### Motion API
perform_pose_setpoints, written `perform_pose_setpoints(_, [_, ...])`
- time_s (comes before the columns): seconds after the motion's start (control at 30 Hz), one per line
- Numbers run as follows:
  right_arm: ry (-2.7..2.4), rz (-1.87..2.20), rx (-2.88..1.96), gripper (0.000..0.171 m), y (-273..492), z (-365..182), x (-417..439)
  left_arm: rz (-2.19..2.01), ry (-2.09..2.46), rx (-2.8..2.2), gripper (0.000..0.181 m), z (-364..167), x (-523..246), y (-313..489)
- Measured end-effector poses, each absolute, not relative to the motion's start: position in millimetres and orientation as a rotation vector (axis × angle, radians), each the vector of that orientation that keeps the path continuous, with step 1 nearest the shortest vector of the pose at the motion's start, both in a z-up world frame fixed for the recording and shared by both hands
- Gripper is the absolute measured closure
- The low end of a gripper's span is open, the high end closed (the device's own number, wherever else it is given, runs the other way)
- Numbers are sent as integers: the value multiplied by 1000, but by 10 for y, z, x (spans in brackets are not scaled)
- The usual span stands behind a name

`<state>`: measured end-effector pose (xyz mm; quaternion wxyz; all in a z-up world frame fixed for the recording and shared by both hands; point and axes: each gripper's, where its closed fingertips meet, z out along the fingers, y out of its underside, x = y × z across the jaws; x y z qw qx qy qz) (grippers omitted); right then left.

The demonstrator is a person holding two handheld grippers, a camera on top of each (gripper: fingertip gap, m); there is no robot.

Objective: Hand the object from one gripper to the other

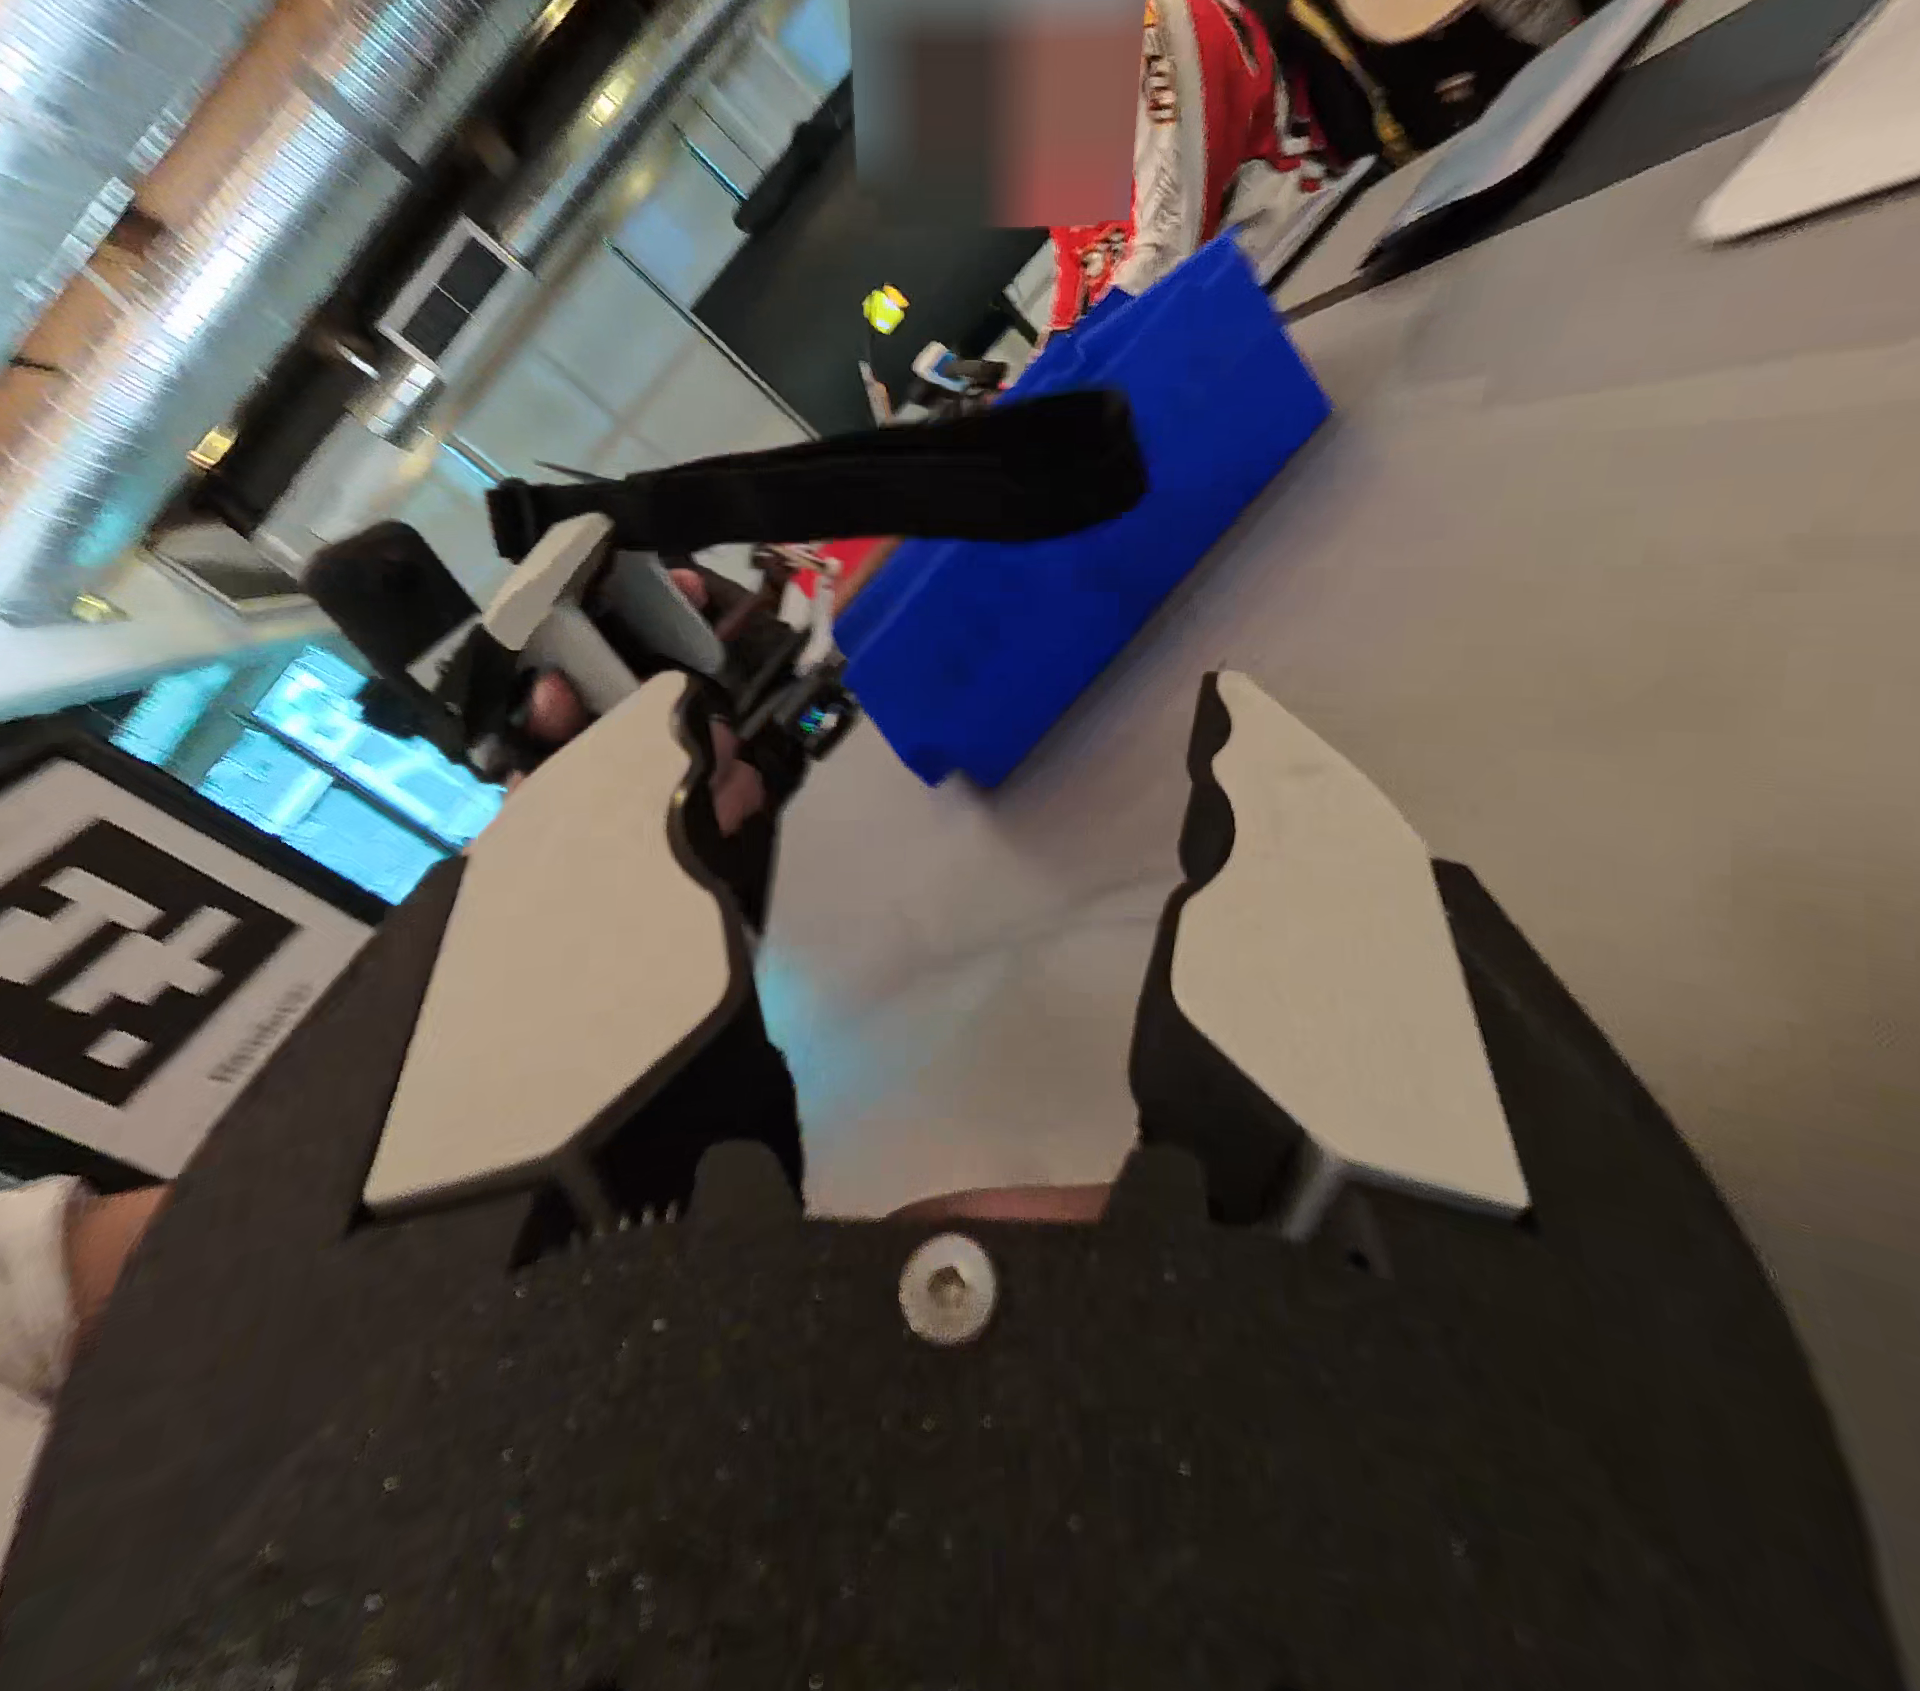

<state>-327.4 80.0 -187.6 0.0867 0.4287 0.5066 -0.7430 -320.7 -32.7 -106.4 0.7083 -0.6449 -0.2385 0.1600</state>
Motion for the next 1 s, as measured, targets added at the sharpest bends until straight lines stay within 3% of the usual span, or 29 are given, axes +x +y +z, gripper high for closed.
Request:
perform_pose_setpoints(0.17, [1227, -2193, 1181, 85, 214, -1634, -3087, 337, -561, -1341, 177, -938, -3121, -302])
perform_pose_setpoints(0.47, [847, -2383, 1114, 151, 420, -1274, -3272, 251, -524, -1386, 177, -1047, -2904, -22])
perform_pose_setpoints(0.6, [864, -2402, 1046, 168, 510, -1266, -3220, 240, -522, -1402, 178, -1108, -2902, 36])
perform_pose_setpoints(0.87, [1090, -2401, 1113, 168, 591, -1299, -3254, 263, -457, -1481, 174, -1241, -2814, 95])
perform_pose_setpoints(1.0, [1397, -2411, 1237, 167, 896, -1154, -3316, 280, -440, -1541, 152, -1379, -2795, 65])
